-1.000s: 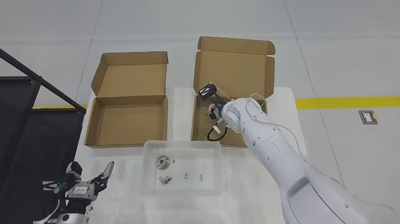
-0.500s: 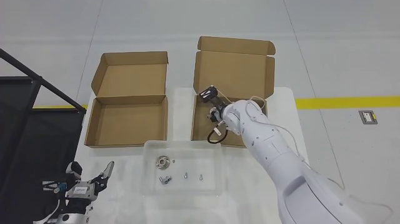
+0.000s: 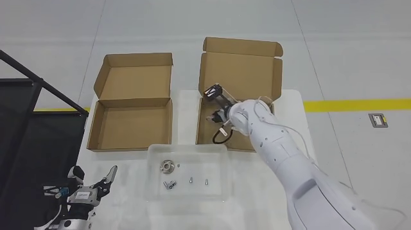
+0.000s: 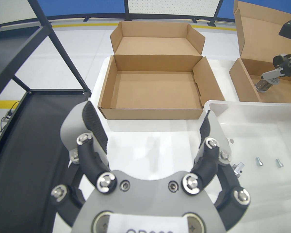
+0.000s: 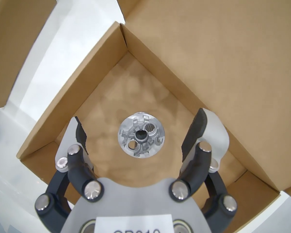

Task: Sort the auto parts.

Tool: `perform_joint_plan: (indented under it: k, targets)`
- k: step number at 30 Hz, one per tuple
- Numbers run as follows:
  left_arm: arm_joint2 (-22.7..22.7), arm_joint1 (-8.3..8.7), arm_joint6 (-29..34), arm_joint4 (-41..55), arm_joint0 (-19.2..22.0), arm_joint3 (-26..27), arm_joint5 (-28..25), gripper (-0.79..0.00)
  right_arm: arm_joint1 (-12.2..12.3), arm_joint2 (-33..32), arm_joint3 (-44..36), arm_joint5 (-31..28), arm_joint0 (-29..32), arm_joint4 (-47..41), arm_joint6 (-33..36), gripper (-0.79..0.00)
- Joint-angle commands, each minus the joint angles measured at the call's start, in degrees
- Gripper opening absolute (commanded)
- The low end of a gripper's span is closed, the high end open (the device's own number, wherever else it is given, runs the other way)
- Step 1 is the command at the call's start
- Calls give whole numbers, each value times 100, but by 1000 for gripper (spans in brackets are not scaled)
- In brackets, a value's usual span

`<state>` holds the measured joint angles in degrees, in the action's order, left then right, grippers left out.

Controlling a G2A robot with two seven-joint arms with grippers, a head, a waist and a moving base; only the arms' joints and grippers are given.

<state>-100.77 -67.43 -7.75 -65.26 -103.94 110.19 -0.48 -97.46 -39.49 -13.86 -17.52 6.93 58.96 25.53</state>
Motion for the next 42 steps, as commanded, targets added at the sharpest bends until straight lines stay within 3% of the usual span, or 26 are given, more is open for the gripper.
perform_joint_plan:
  k: [1, 9, 16, 24, 29, 34, 42]
  targets:
    - [0, 0, 0, 0, 0, 0, 0, 0, 28, -14, -83, -122, 5, 22, -15, 0]
    - [0, 0, 0, 0, 0, 0, 0, 0, 192, -47, -1021, -442, 283, 258, 131, 0]
    - [0, 0, 0, 0, 0, 0, 0, 0, 512, -294, -2490, -237, 851, 601, 635, 0]
    - [0, 0, 0, 0, 0, 0, 0, 0, 1017, -874, -5028, -488, 2057, 1109, 1850, 0]
    - [0, 0, 0, 0, 0, 0, 0, 0, 1182, -986, -6166, -886, 2660, 1224, 2854, 0]
    - [0, 0, 0, 0, 0, 0, 0, 0, 1240, -870, -6645, -1446, 2904, 1104, 3572, 0]
    - [0, 0, 0, 0, 0, 0, 0, 0, 1240, -870, -6645, -1446, 2904, 1104, 3572, 0]
